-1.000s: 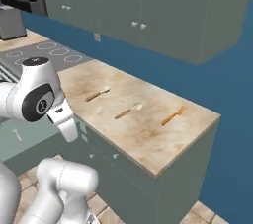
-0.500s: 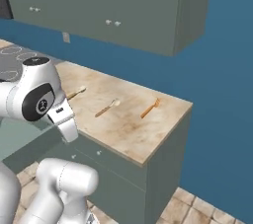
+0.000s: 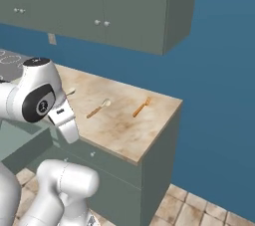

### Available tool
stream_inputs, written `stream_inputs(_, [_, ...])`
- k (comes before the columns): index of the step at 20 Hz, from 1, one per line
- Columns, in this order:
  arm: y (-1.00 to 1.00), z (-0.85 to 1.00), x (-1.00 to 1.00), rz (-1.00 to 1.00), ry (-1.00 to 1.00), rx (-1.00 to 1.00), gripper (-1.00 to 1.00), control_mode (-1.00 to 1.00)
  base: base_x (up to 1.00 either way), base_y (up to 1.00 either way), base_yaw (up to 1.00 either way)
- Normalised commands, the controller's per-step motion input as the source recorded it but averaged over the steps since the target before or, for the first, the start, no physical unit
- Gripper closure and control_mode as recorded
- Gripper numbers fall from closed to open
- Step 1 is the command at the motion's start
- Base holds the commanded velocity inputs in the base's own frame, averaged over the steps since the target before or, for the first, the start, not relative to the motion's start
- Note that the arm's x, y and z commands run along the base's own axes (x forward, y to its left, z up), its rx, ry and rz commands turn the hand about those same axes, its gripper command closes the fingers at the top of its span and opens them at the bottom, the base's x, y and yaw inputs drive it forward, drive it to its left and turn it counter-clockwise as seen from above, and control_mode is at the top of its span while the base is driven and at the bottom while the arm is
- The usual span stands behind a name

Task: Organize the utensils by type. Pick up the wooden spoons from the counter and place them in the open cabinet. Then pick up the metallic utensils from the counter and place them in the open drawer.

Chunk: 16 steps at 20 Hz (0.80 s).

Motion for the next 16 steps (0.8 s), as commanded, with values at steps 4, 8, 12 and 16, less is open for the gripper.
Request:
stream_inputs(4, [0.00, 0.00, 0.00, 0.00, 0.00, 0.00, -1.00, 1.00, 0.17, 0.30, -0.06])
stream_inputs(8, [0.00, 0.00, 0.00, 0.00, 0.00, 0.00, -1.00, 1.00, 0.02, 0.14, 0.00])
stream_inputs(12, [0.00, -0.03, 0.05, 0.00, 0.01, 0.00, -1.00, -1.00, 0.00, 0.00, 0.00])
stream_inputs(16, [0.00, -0.14, 0.16, 0.00, 0.04, 0.00, -1.00, -1.00, 0.00, 0.00, 0.00])
